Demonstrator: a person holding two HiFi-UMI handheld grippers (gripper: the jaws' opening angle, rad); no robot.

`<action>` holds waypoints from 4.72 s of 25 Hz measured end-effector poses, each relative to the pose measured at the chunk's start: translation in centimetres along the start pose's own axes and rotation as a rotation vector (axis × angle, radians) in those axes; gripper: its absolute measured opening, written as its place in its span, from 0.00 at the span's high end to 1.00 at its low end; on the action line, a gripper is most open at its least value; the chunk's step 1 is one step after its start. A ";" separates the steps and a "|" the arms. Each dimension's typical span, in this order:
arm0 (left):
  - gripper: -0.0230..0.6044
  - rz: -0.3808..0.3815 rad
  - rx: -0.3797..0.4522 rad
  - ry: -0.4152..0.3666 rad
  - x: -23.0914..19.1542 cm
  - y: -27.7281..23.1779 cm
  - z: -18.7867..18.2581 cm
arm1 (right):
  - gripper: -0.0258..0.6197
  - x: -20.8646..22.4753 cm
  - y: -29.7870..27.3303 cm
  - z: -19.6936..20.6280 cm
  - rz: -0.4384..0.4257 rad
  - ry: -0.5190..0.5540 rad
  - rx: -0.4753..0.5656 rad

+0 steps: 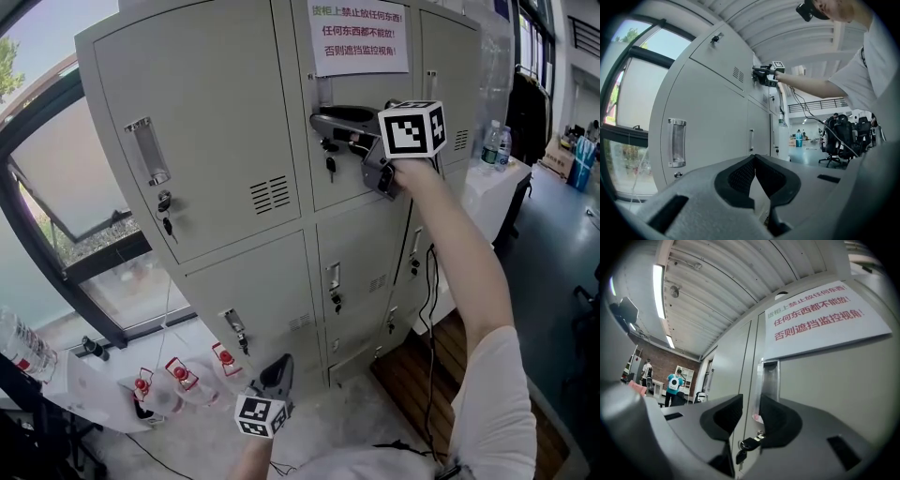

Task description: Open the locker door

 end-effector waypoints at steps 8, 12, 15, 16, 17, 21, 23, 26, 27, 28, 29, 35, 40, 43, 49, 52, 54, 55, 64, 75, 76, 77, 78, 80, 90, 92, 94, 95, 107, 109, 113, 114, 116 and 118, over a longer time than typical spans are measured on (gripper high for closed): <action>0.95 -0.003 0.005 -0.003 -0.2 0.5 0.0 | 0.91 0.8 0.0 0.1 0.099 -0.039 0.009; 0.95 -0.003 0.004 -0.006 -0.2 0.8 0.0 | 0.91 0.8 0.1 0.1 0.113 -0.037 0.012; 0.95 -0.003 0.005 -0.006 -0.1 0.8 0.0 | 0.91 0.7 0.2 0.1 0.114 -0.037 0.011; 0.95 -0.003 0.005 -0.006 0.0 0.9 0.0 | 0.91 0.6 0.3 0.0 0.112 -0.037 0.008; 0.95 -0.001 0.004 -0.005 0.1 0.9 0.0 | 0.91 0.5 0.4 0.0 0.109 -0.036 0.006; 0.95 0.005 0.001 -0.004 0.1 0.8 0.1 | 0.91 0.1 0.9 -0.1 0.096 -0.025 -0.002; 0.95 0.009 0.003 -0.001 0.2 0.7 0.1 | 0.91 -0.1 1.2 -0.1 0.088 -0.018 -0.006; 0.95 0.020 0.006 0.003 0.5 0.5 0.0 | 0.91 -0.4 1.9 -0.2 0.080 -0.007 -0.013; 0.95 0.024 0.005 0.006 0.6 0.4 0.1 | 0.91 -0.6 2.2 -0.2 0.079 -0.001 -0.016; 0.95 0.028 0.005 0.008 0.8 0.3 0.1 | 0.91 -0.8 2.5 -0.3 0.077 0.004 -0.019; 0.95 0.032 0.006 0.010 0.9 0.3 0.1 | 0.91 -1.0 2.8 -0.4 0.075 0.009 -0.021; 0.95 0.057 0.006 0.009 1.9 0.1 0.0 | 0.91 -2.1 4.5 -0.7 0.065 0.014 -0.020; 0.95 0.079 0.011 0.006 3.1 0.0 0.0 | 0.91 -2.9 6.6 -0.9 0.072 0.019 -0.015; 0.95 0.093 0.011 0.006 3.7 0.0 0.0 | 0.91 -3.4 7.7 -1.2 0.078 0.022 -0.015; 0.95 0.134 0.011 0.002 5.2 -0.3 0.1 | 0.93 -3.4 10.5 -1.2 0.149 0.039 -0.022; 0.95 0.156 0.008 0.002 5.9 -0.6 0.2 | 0.93 -3.2 12.5 -1.1 0.182 0.022 -0.016; 0.95 0.173 0.005 -0.002 6.5 -0.8 0.2 | 0.93 -2.9 13.8 -1.0 0.207 0.019 -0.017; 0.95 0.181 0.005 -0.005 6.7 -1.0 0.2 | 0.93 -2.8 14.5 -1.0 0.217 0.019 -0.018; 0.95 0.244 0.001 -0.020 8.4 -2.3 -0.2 | 0.94 -2.6 19.2 -0.2 0.303 0.035 -0.039; 0.95 0.250 -0.003 -0.017 8.1 -2.9 -1.0 | 0.94 -2.8 20.6 3.4 0.317 0.021 -0.087; 0.95 0.247 -0.003 -0.019 7.9 -3.0 -1.1 | 0.94 -3.0 20.6 4.1 0.315 0.018 -0.091; 0.95 0.243 -0.001 -0.024 7.7 -3.0 -1.3 | 0.94 -3.2 20.6 4.9 0.312 0.016 -0.095; 0.95 0.240 0.003 -0.029 7.6 -3.1 -1.5 | 0.94 -3.4 20.6 5.7 0.311 0.018 -0.100; 0.95 0.234 0.011 -0.037 7.3 -3.2 -2.0 | 0.94 -4.0 20.8 7.7 0.315 0.032 -0.115; 0.95 0.214 0.027 -0.061 6.6 -3.6 -3.2 | 0.94 -6.4 23.6 19.6 0.388 0.009 -0.140; 0.95 0.210 0.028 -0.066 6.5 -3.7 -3.4 | 0.94 -7.2 24.2 21.6 0.412 0.015 -0.143; 0.95 0.207 0.029 -0.070 6.3 -3.8 -3.5 | 0.94 -8.1 24.6 23.4 0.429 0.019 -0.144; 0.95 0.205 0.030 -0.073 6.2 -3.9 -3.7 | 0.94 -8.6 24.7 24.3 0.437 0.020 -0.145; 0.95 0.192 0.095 -0.093 3.3 -5.4 -8.5 | 0.94 -12.6 25.9 32.0 0.474 -0.002 -0.218; 0.95 0.191 0.107 -0.101 2.6 -5.8 -9.8 | 0.94 -13.1 26.1 32.7 0.478 -0.011 -0.224; 0.95 0.204 0.148 -0.133 1.9 -6.3 -13.1 | 0.94 -13.6 27.0 33.8 0.479 -0.055 -0.229; 0.95 0.212 0.161 -0.140 1.8 -6.5 -14.0 | 0.94 -13.7 27.2 33.9 0.481 -0.059 -0.231; 0.95 0.230 0.182 -0.143 1.6 -6.9 -15.7 | 0.94 -13.9 27.5 34.1 0.483 -0.060 -0.237; 0.95 0.237 0.195 -0.151 1.1 -7.4 -17.3 | 0.94 -14.1 27.8 34.3 0.485 -0.064 -0.241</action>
Point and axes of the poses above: the fingertips, and each gripper's own axes: y backward along the fingers, x to its right, z out of its underside, the point moved 4 cm from there along y, backward along the fingers, and after that the axes turned 1 degree about y, right-handed, at the moved point
